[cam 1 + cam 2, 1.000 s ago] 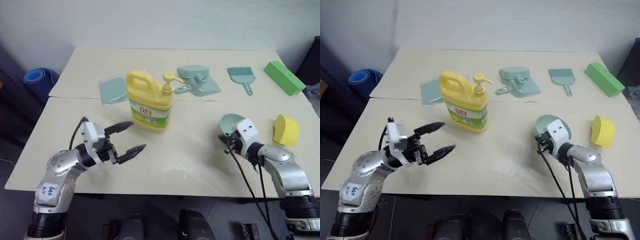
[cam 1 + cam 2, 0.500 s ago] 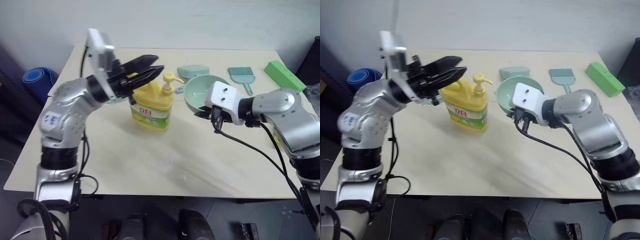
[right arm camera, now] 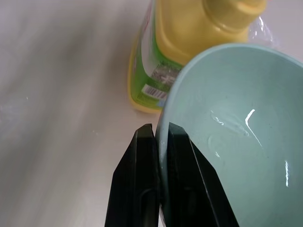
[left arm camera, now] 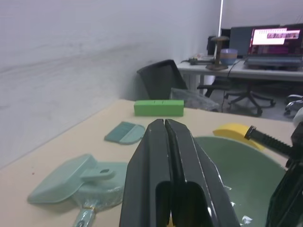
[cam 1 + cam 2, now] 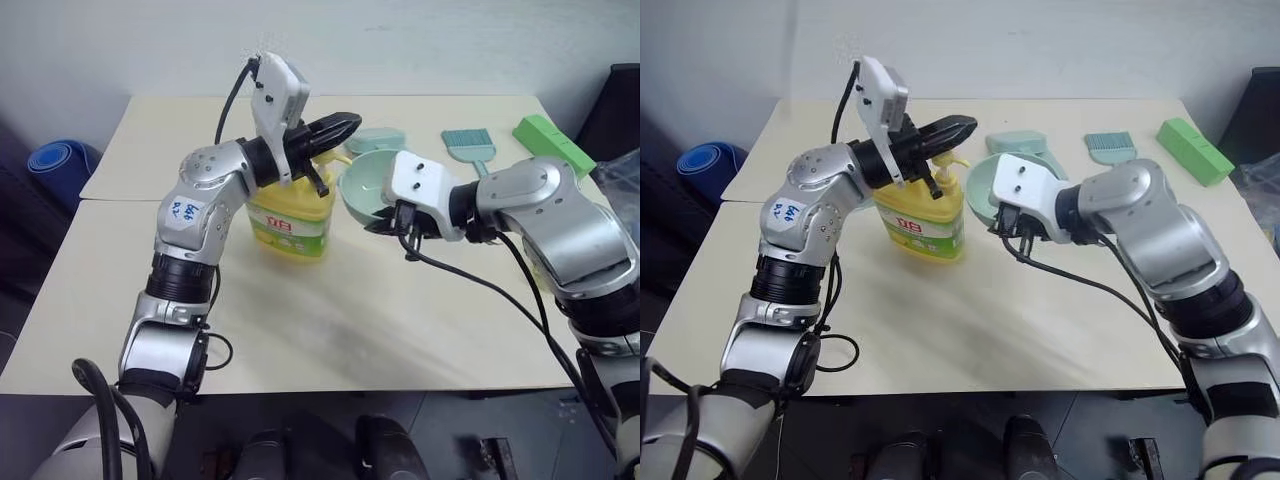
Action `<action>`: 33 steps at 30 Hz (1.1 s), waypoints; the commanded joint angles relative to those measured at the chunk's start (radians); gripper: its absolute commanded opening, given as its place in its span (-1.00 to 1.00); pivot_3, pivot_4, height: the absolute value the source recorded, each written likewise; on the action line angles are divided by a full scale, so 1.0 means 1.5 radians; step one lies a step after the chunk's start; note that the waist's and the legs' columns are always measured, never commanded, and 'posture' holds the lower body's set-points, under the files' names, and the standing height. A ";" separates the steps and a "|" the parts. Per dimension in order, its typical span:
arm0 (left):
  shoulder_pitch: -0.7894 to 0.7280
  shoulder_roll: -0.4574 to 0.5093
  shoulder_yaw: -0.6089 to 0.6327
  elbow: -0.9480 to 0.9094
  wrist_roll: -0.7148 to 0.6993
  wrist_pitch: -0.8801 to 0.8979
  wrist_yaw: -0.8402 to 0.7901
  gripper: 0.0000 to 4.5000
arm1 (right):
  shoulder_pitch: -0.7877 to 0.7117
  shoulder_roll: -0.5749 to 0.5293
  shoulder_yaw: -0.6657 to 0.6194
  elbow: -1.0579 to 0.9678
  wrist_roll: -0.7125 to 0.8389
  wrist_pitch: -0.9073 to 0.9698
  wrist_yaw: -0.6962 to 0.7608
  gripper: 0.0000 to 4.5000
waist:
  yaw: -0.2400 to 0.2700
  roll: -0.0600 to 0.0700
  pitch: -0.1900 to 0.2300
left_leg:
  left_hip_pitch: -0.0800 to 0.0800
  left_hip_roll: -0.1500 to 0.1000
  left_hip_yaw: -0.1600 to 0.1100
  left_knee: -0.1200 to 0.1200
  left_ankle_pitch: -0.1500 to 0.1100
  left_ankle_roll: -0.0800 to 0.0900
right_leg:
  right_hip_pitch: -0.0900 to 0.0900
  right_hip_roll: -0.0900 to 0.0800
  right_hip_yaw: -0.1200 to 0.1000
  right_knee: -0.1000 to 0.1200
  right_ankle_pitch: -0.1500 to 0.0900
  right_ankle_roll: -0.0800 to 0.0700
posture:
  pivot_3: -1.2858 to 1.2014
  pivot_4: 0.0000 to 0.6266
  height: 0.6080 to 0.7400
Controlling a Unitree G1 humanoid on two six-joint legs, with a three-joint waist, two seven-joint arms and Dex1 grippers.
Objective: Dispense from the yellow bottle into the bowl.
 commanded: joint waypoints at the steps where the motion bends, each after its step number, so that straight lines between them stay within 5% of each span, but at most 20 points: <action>1: -0.016 0.001 -0.005 -0.005 0.026 0.021 0.013 -0.99 | -0.019 0.013 -0.031 -0.027 0.023 0.020 -0.006 -1.00 | 0.000 0.000 0.000 | 0.000 0.000 0.000 0.000 0.000 0.000 | 0.000 0.000 0.000 0.000 0.000 0.000 | 0.03 -0.52 1.00; 15: 0.031 0.001 -0.061 -0.009 0.065 0.159 0.002 -0.99 | -0.022 0.026 -0.040 -0.017 0.039 0.032 -0.018 -1.00 | 0.001 -0.001 0.000 | 0.001 0.000 0.000 0.002 0.000 0.000 | 0.001 0.000 0.000 0.003 0.000 0.000 | 0.03 -0.52 1.00; 33: 0.107 -0.019 -0.062 0.023 0.094 0.155 0.037 -0.99 | 0.009 0.044 -0.078 -0.026 0.079 0.061 -0.057 -1.00 | 0.005 -0.001 -0.012 | 0.014 0.000 -0.001 -0.002 0.000 0.000 | 0.015 0.000 0.001 -0.002 0.000 0.000 | 0.03 -0.52 1.00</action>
